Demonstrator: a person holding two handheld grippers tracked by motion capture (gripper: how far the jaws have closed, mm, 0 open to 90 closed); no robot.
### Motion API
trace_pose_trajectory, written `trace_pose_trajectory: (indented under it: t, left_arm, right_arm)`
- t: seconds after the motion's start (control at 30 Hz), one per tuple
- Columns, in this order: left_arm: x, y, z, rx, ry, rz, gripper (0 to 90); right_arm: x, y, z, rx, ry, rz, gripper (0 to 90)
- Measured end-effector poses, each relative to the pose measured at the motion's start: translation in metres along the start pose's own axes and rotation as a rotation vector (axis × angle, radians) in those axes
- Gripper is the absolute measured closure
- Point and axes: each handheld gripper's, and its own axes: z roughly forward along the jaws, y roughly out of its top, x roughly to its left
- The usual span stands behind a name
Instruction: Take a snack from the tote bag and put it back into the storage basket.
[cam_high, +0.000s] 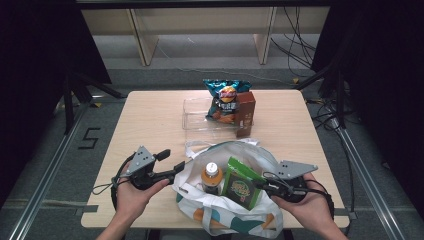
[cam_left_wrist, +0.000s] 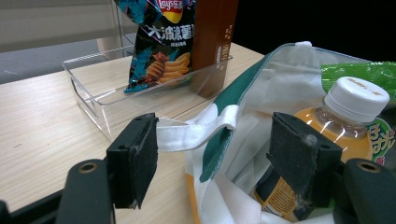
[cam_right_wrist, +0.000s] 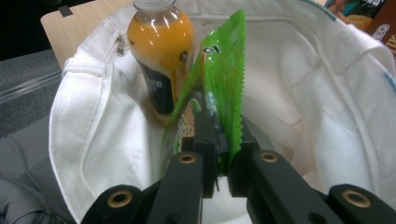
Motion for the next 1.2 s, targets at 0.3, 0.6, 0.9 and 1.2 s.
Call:
trace_pose_trajectory:
  t: [0.3,0.6,0.9,1.2]
  left_arm:
    - [0.000,0.000,-0.001,-0.001,0.003,-0.004,32.3]
    - [0.000,0.000,0.000,-0.001,0.001,-0.004,32.3]
    - [0.000,0.000,0.001,0.000,-0.001,-0.006,32.3]
    - [0.000,0.000,0.002,-0.008,-0.010,-0.011,32.3]
  right_arm:
    - [-0.002,0.009,-0.007,-0.028,-0.008,-0.041,88.1]
    - [-0.005,0.018,-0.016,-0.071,-0.035,-0.045,88.8]
    - [-0.010,0.023,-0.018,-0.089,-0.046,-0.052,89.3]
    - [-0.010,0.029,-0.025,-0.121,-0.061,-0.050,89.5]
